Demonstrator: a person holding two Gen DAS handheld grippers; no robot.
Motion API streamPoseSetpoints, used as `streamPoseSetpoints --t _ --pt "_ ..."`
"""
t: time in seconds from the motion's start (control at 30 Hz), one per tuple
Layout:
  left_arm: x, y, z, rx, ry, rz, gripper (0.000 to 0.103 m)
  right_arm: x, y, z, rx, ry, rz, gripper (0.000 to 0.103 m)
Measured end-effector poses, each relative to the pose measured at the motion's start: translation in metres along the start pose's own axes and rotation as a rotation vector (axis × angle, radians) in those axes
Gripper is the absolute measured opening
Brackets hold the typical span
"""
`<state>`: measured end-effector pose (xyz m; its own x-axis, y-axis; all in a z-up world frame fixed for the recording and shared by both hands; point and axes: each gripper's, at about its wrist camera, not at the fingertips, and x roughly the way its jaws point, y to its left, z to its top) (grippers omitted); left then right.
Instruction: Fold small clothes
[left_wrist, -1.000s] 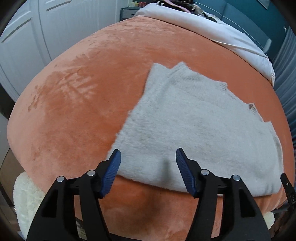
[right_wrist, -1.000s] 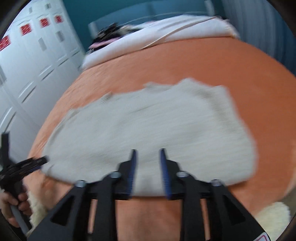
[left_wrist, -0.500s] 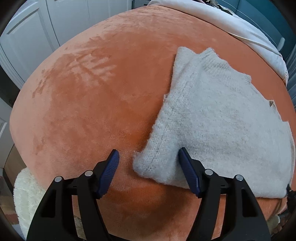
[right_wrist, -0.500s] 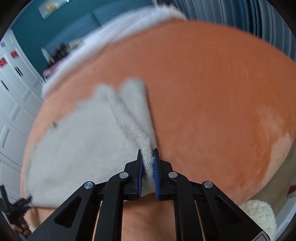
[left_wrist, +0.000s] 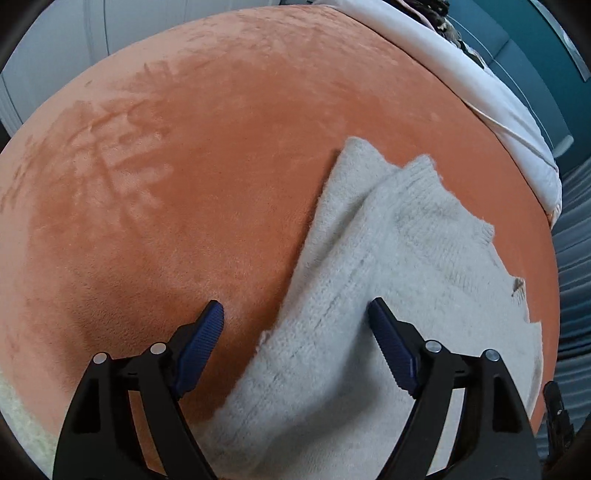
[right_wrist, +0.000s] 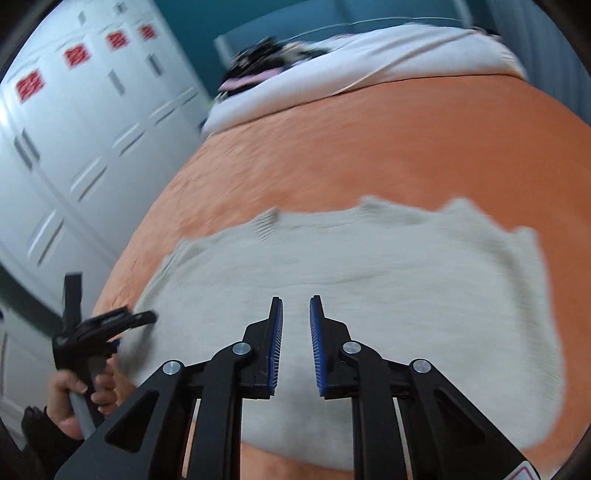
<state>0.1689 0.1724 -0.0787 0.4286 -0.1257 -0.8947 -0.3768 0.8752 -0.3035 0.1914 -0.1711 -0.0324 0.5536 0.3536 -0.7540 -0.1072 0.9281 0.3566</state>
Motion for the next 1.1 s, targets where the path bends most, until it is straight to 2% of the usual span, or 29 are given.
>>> streamPoseSetpoints --t 0.07,0.13,0.17,0.23,0.27,0.3,0.4,0.53,0.67,0.77,0.87,0.9,0.93,0.97,1.0,1.03,1.07,1.1 --pt "0.001 -0.006 -0.001 0.018 -0.015 0.014 0.080 0.028 0.008 -0.005 -0.014 0.062 0.000 0.013" --pt "0.002 -0.005 0.000 -0.008 -0.030 0.001 0.079 0.065 0.007 -0.013 -0.029 0.151 -0.036 0.012" --pt "0.002 -0.003 0.000 -0.025 -0.034 -0.005 0.077 0.075 0.005 -0.018 -0.026 0.139 -0.037 0.011" --pt "0.000 0.002 0.002 -0.053 -0.053 -0.048 0.050 0.076 0.000 -0.020 0.003 0.115 -0.010 0.009" --pt "0.001 0.003 0.003 -0.061 -0.034 -0.110 0.022 0.076 -0.003 -0.018 0.020 0.118 0.003 0.009" --pt "0.001 0.002 0.005 -0.076 -0.012 -0.144 0.016 0.075 -0.006 -0.018 0.032 0.123 0.013 0.009" --pt "-0.025 -0.022 0.009 -0.029 -0.068 -0.166 0.012 0.072 -0.011 -0.020 0.024 0.117 0.029 0.008" --pt "-0.088 -0.095 0.003 0.120 -0.170 -0.297 0.012 0.047 -0.016 -0.023 0.058 0.086 0.058 0.009" --pt "-0.134 -0.191 -0.033 0.343 -0.220 -0.421 0.012 -0.009 -0.046 -0.028 0.156 -0.031 0.109 0.015" --pt "-0.121 -0.254 -0.072 0.459 -0.150 -0.478 0.012 -0.058 -0.089 -0.044 0.248 -0.100 0.072 0.018" --pt "-0.073 -0.299 -0.121 0.548 -0.062 -0.438 0.016 -0.093 -0.131 -0.067 0.311 -0.116 -0.005 0.021" --pt "-0.063 -0.303 -0.132 0.569 -0.057 -0.422 0.020 -0.102 -0.144 -0.075 0.326 -0.112 -0.033 0.021" --pt "-0.054 -0.304 -0.147 0.584 -0.048 -0.415 0.020 -0.109 -0.155 -0.083 0.342 -0.107 -0.048 0.022" --pt "-0.052 -0.299 -0.157 0.587 -0.042 -0.421 0.023 -0.117 -0.166 -0.090 0.366 -0.103 -0.059 0.026" --pt "-0.055 -0.291 -0.163 0.594 -0.042 -0.432 0.040 -0.123 -0.172 -0.093 0.383 -0.107 -0.065 0.029" --pt "-0.061 -0.279 -0.168 0.609 -0.053 -0.427 0.051 -0.130 -0.176 -0.095 0.394 -0.118 -0.063 0.037" --pt "-0.070 -0.263 -0.171 0.622 -0.087 -0.398 0.067 -0.139 -0.179 -0.095 0.406 -0.142 -0.042 0.048" --pt "-0.079 -0.250 -0.174 0.630 -0.121 -0.375 0.072 -0.138 -0.175 -0.093 0.408 -0.160 -0.021 0.053"
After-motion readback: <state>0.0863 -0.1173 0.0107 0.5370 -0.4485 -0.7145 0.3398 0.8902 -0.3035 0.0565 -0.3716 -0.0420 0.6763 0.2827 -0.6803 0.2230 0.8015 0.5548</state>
